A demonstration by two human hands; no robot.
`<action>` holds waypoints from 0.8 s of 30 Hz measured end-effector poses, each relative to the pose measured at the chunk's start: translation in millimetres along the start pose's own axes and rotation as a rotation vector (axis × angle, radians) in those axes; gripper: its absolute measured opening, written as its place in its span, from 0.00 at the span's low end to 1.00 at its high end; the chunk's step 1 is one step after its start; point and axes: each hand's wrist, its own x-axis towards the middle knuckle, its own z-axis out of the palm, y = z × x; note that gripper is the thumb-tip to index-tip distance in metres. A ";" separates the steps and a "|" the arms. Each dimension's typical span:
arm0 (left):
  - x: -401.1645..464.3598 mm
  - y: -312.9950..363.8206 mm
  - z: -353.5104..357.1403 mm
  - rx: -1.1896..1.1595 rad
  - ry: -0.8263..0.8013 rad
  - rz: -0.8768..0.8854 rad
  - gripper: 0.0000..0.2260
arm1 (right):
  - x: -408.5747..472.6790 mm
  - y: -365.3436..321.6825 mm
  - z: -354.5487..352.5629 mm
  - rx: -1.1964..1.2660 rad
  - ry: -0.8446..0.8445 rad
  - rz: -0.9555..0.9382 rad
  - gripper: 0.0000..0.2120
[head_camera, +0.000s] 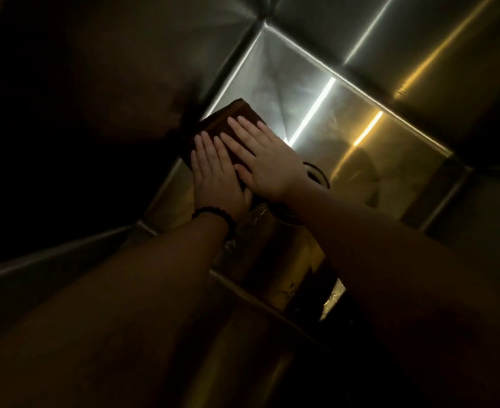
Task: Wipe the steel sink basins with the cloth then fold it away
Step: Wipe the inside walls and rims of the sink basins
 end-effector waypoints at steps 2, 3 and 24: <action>19.3 11.5 -9.0 0.019 0.018 0.164 0.38 | -11.9 15.5 -1.6 0.048 0.081 0.145 0.27; 30.9 22.8 -14.8 0.020 0.029 0.260 0.37 | -21.0 26.3 -1.9 0.049 0.129 0.229 0.27; -80.3 69.8 36.2 0.181 -0.151 1.229 0.34 | -200.6 -122.8 74.3 0.329 0.142 1.237 0.30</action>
